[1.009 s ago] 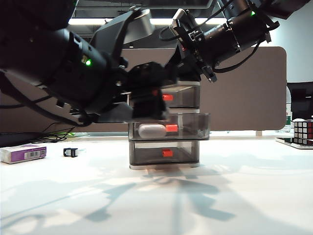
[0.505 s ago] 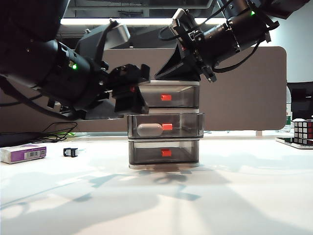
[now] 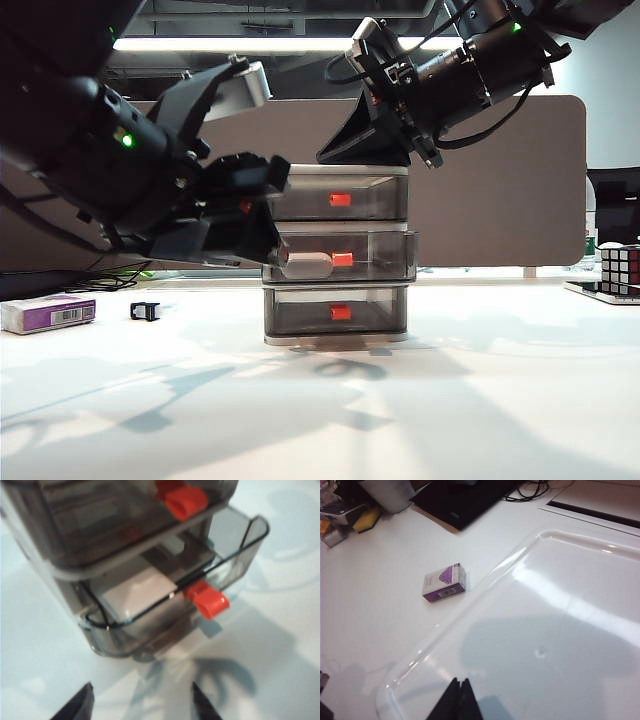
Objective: Open the second layer of the drawer on the table, pick up the earphone case on the table and put it in, and finally close the drawer.
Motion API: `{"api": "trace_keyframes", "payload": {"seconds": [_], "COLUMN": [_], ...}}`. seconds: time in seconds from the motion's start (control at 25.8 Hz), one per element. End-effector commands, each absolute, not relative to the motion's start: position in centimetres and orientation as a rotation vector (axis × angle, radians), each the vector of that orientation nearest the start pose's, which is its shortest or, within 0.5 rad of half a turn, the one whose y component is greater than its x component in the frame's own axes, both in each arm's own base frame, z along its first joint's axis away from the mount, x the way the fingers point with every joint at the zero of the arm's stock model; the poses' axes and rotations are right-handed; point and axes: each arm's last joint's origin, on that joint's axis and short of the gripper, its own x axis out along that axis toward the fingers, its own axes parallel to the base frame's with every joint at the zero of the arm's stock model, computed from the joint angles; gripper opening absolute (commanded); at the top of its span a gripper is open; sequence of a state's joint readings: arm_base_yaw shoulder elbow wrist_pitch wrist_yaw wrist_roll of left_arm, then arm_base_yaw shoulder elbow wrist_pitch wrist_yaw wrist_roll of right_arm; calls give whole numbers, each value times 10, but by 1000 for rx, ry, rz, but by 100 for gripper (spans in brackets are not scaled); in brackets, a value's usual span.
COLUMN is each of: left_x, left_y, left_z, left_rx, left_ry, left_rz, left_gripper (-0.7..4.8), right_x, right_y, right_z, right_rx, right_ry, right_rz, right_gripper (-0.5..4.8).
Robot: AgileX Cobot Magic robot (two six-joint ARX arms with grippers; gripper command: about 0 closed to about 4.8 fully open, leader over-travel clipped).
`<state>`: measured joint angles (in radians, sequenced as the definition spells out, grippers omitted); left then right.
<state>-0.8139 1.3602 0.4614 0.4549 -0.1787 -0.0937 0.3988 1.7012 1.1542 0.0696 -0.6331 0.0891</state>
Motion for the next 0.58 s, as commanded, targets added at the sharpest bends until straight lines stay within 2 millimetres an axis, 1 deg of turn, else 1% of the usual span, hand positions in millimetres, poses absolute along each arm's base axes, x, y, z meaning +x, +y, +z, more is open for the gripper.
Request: {"api": "trace_keyframes", "payload": {"seconds": [0.04,0.12,0.16,0.19,0.23,0.31,0.35,0.39,0.47,0.54,0.58], "left_x": [171,172,174,178,181,197,201,205,211,224,227], "left_y": [-183,-185,-185,-184,-183,-176,-176,-176,-177,-185,-187], "left_z": [174,176,176,176,175,170,170,170,171,171,171], "left_rx": [115,118,121,109,97,53,49,49,56,57,57], "left_ry": [390,354,343,338,337,358,363,362,355,351,352], "left_rz": [-699,-753,-766,-775,-783,-793,-800,-795,-789,-820,-820], "left_gripper": [227,147,114,93,83,67,50,48,48,47,47], "right_x": [336,336,336,336,336,336,336,336,336,336,336], "right_y": [162,162,162,162,162,162,162,162,162,162,162], "right_z": [231,231,231,231,231,231,231,231,231,231,231], "right_rx": [154,154,152,152,150,139,139,138,138,136,136], "right_ry": [651,651,650,650,649,643,642,641,638,634,635], "right_rz": [980,979,980,980,981,984,985,985,985,981,981], "right_gripper": [-5,-5,-5,-5,-5,-5,-5,-5,-5,-5,-5]}}
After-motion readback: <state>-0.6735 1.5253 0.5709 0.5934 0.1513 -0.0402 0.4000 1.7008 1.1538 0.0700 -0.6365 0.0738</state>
